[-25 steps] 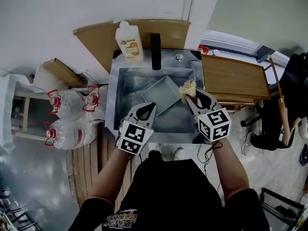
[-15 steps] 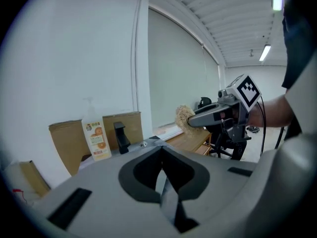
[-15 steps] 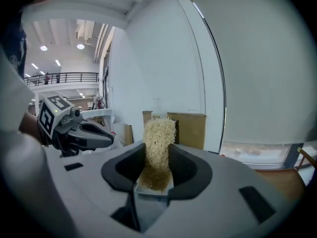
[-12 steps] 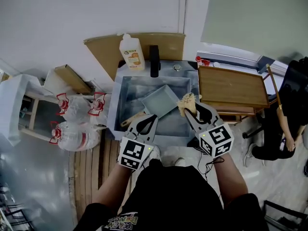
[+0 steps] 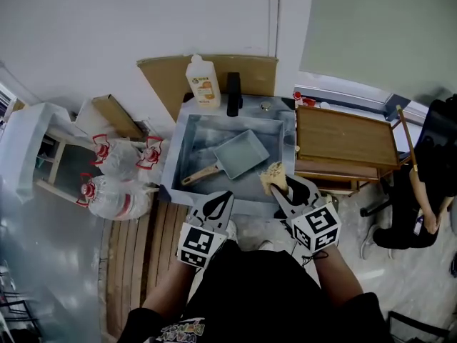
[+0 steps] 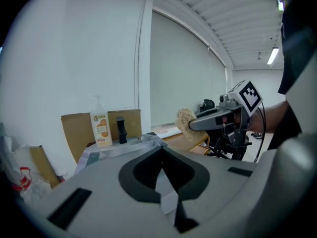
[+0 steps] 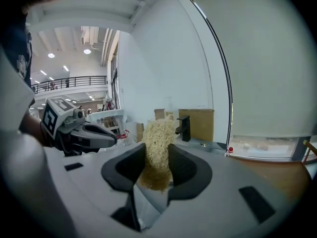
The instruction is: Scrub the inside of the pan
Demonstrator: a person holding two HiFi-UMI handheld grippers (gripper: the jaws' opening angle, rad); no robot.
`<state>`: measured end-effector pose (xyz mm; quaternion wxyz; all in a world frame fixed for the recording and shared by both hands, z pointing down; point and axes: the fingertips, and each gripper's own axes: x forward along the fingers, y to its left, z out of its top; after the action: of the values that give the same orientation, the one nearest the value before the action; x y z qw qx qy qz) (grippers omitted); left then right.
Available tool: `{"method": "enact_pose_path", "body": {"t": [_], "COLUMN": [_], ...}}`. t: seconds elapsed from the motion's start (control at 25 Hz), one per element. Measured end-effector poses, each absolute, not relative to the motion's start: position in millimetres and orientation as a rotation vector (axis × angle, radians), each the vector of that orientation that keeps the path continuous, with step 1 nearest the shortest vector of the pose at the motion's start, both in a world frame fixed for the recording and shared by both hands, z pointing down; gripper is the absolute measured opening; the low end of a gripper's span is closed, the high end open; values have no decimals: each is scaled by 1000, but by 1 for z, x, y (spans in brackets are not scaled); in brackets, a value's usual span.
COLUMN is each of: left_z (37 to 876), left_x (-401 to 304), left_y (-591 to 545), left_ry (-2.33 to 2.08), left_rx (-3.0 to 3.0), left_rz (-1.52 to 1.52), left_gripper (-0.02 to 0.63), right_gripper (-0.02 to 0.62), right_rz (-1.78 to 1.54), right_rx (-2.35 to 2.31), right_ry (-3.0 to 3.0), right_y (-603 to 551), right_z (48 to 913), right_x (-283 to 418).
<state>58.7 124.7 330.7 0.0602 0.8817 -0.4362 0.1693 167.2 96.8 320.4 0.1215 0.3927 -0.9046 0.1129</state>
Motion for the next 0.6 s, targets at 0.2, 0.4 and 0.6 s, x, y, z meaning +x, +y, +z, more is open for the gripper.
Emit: {"method": "enact_pose_path", "body": {"t": [0.2, 0.4, 0.6], "left_z": [331, 332, 336], "left_x": [54, 50, 54], "left_y": [145, 152, 157], "left_ry": [-1365, -1438, -1473], "left_rx": [2628, 2591, 2575], "left_rz": [455, 414, 400], "left_gripper": [9, 9, 9], "right_gripper": [146, 146, 146], "right_rz": [345, 349, 359], "right_rx": [1087, 1036, 994], "right_ry": [-2647, -2643, -2641], "right_y": [119, 131, 139], "right_z": [327, 333, 341], "right_x": [163, 159, 156]}}
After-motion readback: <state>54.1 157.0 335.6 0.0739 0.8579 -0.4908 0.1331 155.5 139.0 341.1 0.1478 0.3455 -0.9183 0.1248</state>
